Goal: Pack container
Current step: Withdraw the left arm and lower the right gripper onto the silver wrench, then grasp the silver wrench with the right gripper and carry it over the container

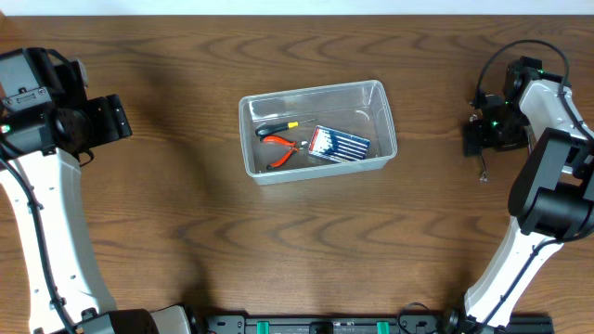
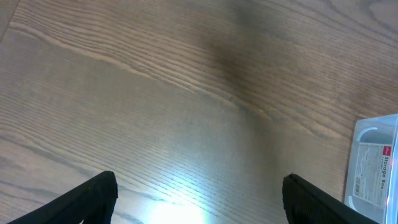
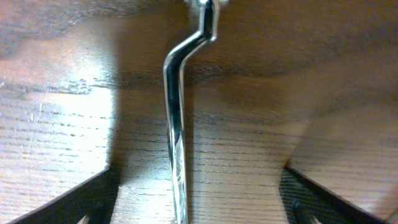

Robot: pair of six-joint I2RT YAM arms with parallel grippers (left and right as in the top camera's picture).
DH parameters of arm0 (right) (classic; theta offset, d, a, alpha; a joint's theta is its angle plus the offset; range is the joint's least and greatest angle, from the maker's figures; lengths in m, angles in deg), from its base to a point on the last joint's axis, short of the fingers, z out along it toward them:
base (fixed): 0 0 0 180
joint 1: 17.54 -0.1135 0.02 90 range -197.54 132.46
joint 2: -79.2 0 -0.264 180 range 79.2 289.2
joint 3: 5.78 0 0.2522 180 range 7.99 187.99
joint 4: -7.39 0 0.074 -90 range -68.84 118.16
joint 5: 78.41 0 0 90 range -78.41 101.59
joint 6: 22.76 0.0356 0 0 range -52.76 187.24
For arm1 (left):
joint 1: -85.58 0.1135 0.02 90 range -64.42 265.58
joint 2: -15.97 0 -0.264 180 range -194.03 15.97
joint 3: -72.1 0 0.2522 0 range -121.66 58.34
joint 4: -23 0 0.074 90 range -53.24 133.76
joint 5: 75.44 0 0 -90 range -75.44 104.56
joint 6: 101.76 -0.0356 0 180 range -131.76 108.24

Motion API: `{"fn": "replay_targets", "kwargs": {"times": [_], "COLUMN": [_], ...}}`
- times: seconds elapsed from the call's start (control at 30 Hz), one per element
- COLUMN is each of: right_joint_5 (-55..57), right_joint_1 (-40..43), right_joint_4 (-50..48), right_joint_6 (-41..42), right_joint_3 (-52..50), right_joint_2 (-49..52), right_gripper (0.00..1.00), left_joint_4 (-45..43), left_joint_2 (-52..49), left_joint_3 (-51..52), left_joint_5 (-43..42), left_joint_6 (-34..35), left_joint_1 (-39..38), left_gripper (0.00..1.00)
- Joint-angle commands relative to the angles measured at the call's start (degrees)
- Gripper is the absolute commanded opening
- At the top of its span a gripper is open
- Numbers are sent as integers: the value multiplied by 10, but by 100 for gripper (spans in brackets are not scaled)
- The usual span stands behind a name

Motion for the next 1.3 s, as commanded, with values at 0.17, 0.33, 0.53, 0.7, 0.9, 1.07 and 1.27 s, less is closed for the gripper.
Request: {"fn": "replay_targets", "kwargs": {"times": [0.17, 0.33, 0.53, 0.7, 0.9, 1.07, 1.27], "right_joint_5": [-3, -3, -3, -8, -58, -93, -93], "right_joint_1": [1, 1, 0, -7, -53, -147, -303], "right_joint_4": [-2, -2, -2, 10, 110, 181, 203], "right_joint_6": [14, 20, 28, 49, 52, -22, -196], "right_joint_3": [-9, -9, -8, 7, 172, 376, 452], "right_joint_2": [40, 40, 40, 38, 10, -29, -42], "right_gripper": [42, 17, 1, 1, 1, 1, 1], "left_joint_4": [3, 3, 3, 2, 2, -2, -1], "left_joint_2": [2, 2, 2, 2, 2, 2, 2], "left_joint_3": [-1, -1, -1, -1, -1, -1, -1], "left_joint_5": [-2, -2, -2, -2, -2, -2, -2], "left_joint_6": [-10, -10, -10, -10, -10, -10, -10], "left_joint_1": [0, 0, 0, 0, 0, 0, 0], "left_gripper": [83, 83, 83, 83, 83, 83, 83]}}
